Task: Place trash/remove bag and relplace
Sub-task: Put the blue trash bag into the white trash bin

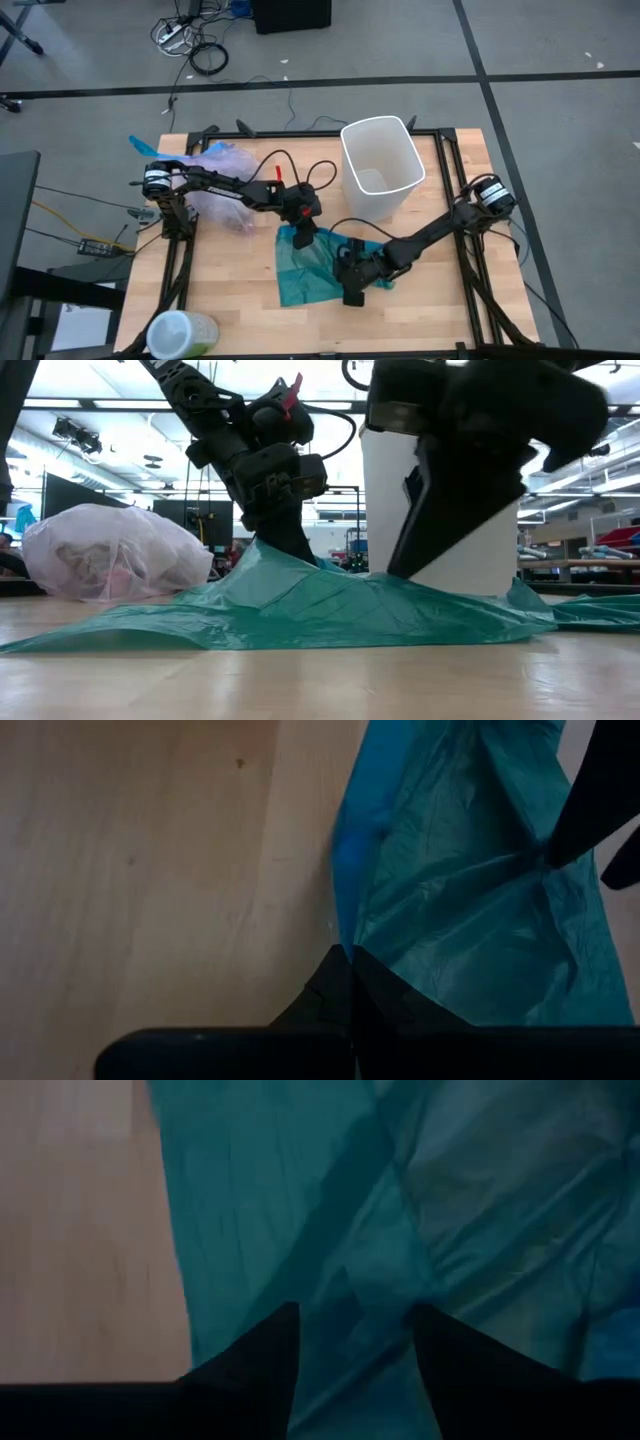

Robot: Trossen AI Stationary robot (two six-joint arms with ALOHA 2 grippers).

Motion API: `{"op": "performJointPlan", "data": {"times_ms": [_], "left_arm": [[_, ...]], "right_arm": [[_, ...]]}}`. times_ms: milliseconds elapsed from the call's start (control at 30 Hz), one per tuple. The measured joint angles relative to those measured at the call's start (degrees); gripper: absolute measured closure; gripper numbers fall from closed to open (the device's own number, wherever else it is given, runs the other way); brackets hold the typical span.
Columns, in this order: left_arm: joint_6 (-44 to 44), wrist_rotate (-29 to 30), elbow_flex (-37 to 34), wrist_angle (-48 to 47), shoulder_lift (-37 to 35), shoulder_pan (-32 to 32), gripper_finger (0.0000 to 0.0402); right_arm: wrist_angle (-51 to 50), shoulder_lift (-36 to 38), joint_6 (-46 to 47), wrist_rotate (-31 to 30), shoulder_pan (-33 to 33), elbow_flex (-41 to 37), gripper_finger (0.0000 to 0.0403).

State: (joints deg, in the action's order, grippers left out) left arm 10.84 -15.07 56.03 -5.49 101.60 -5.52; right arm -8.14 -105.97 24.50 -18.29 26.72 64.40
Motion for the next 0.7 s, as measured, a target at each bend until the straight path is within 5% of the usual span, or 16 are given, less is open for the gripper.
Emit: {"op": "performJointPlan", "data": {"times_ms": [700], "left_arm": [[0.80,0.04,0.00,5.09,0.00,0.00,0.0399]], "right_arm": [[-2.82,-1.93,-1.18,-2.96,0.22,-0.03,0.0236]]}}
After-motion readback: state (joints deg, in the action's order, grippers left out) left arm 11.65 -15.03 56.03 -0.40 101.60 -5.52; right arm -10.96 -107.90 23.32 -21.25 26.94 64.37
